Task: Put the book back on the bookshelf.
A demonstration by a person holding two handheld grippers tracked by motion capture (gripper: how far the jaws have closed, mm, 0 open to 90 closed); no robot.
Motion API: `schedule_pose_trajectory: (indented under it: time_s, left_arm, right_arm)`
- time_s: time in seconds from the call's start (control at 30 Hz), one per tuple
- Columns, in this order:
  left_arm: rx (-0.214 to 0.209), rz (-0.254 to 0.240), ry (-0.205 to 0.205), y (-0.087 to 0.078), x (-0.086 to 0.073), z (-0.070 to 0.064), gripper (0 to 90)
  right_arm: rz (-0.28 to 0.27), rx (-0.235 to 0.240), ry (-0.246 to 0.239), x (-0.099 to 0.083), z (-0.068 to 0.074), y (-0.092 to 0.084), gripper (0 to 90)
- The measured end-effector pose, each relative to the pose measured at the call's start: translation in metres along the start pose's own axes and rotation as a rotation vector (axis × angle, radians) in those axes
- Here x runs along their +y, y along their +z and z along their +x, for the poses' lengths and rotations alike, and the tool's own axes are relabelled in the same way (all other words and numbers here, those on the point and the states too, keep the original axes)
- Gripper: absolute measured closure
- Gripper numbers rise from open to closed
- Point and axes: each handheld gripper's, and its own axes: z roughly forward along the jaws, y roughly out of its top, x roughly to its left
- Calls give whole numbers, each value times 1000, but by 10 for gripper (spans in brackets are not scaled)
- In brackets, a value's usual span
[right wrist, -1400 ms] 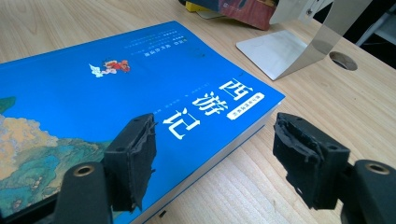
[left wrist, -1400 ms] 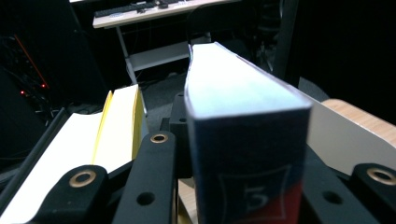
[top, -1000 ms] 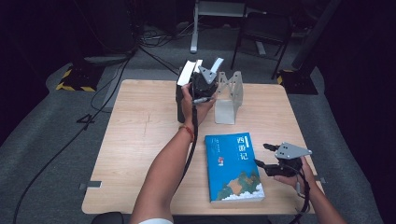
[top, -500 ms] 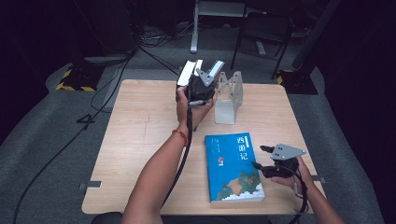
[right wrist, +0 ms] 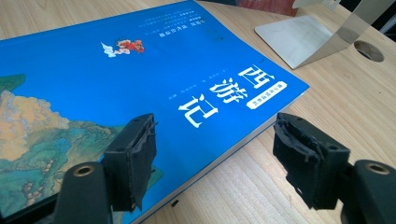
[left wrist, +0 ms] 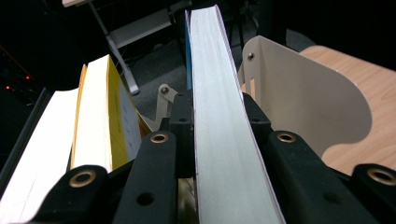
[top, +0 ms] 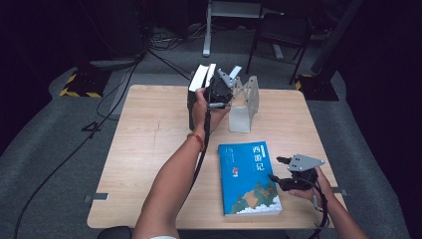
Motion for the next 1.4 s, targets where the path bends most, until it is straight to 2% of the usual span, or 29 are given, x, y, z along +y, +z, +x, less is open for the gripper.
schedule_pose_trajectory:
  time_s: [0.07,0.1,0.17,0.23,0.37,0.4,0.5,0.57,0.7,0.83,0.87,0.97,1.13,1.23,1.27,1.33,1.4]
  left_arm:
    - [5,-19,-41,3,0,3,729]
    - [5,-19,-41,3,0,3,728]
    - [12,-34,-95,7,1,5,729]
    - [23,-57,-127,12,1,7,729]
    - [32,-83,-157,16,3,7,729]
    - [36,-76,-163,17,4,8,729]
    - [41,-65,-160,19,3,7,724]
    - [63,-54,-131,19,1,8,721]
    - [67,-33,-143,14,0,19,704]
    - [73,-33,-84,6,4,19,671]
    - [73,-33,-84,6,4,19,666]
    - [88,-31,-43,2,7,16,665]
    - [89,-41,-54,0,7,17,647]
    - [99,-52,-56,-4,7,19,535]
    - [84,-51,-62,-4,7,20,519]
    - [87,-48,-71,-6,5,25,499]
    - [74,-50,-86,-8,3,29,488]
  right_arm:
    - [-1,-1,0,0,0,-1,305]
    - [-1,-1,2,0,0,-1,305]
    - [-1,0,2,0,-1,-1,305]
    - [-1,-2,1,-1,-1,-1,305]
    - [2,1,0,-2,-2,-1,305]
    - [3,0,0,-3,-2,-1,304]
    - [-1,1,4,-3,-3,-1,302]
    - [1,0,4,-3,-2,-1,302]
    - [10,8,-6,-2,0,0,301]
    - [15,12,-15,-1,1,2,298]
    - [15,12,-15,-1,1,2,298]
    - [23,12,-14,-1,2,3,297]
    - [28,18,-21,-1,3,5,296]
    - [30,18,-22,-2,2,5,293]
    - [30,18,-21,-2,2,5,293]
    - [31,13,-19,-2,2,5,292]
    - [30,12,-20,-2,1,4,292]
